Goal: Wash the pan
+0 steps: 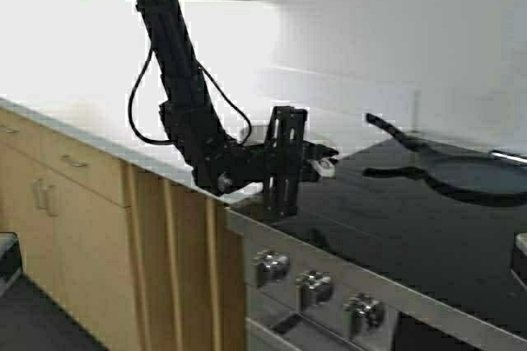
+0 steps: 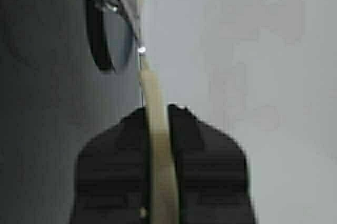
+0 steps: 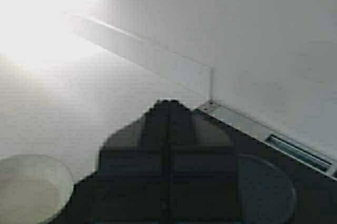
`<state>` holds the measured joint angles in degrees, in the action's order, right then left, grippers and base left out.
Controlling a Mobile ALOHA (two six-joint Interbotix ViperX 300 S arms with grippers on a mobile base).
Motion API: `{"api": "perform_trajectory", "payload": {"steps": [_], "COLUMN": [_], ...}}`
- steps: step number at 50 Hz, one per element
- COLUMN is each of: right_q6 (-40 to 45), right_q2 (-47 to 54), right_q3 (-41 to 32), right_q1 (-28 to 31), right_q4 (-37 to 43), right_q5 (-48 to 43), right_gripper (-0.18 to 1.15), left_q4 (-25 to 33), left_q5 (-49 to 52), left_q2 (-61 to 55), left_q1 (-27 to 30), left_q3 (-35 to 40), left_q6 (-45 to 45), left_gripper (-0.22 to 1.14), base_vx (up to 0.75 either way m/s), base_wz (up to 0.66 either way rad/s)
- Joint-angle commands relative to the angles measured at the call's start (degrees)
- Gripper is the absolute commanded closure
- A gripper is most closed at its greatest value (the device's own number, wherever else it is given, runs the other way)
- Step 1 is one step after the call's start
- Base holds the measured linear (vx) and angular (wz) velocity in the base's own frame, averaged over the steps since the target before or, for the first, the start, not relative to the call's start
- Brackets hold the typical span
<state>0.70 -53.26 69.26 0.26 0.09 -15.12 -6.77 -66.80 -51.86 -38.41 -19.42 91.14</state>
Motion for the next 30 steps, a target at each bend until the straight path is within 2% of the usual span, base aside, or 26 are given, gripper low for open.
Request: {"api": "perform_trajectory", "payload": {"steps": [1, 11, 30], "right_q6": [0.0, 1.7, 2.1], "right_q2": [0.3, -0.7, -0.1], "right_q3": [-1.1, -1.2, -1.4], "right_q1": [0.1, 0.1, 0.0], "right_q4": [-0.1, 0.0, -0.4], "right_q5": [-0.3, -0.3, -0.2], "right_gripper": [0.90, 0.90, 0.90], "left_q4": [0.2, 0.9, 0.9], "left_q5": [-3.2, -4.2, -4.9], "left_q2": [5.1, 7.0, 5.9], "left_q1": [-0.2, -0.1, 0.1], "left_q3": [-2.5, -5.8, -4.4], "left_q6": [-2.5, -4.8, -5.0], "left_gripper": [0.89, 0.89, 0.89], "base_vx": [0.06, 0.04, 0.00], "base_wz": [0.51, 0.66, 0.63]}}
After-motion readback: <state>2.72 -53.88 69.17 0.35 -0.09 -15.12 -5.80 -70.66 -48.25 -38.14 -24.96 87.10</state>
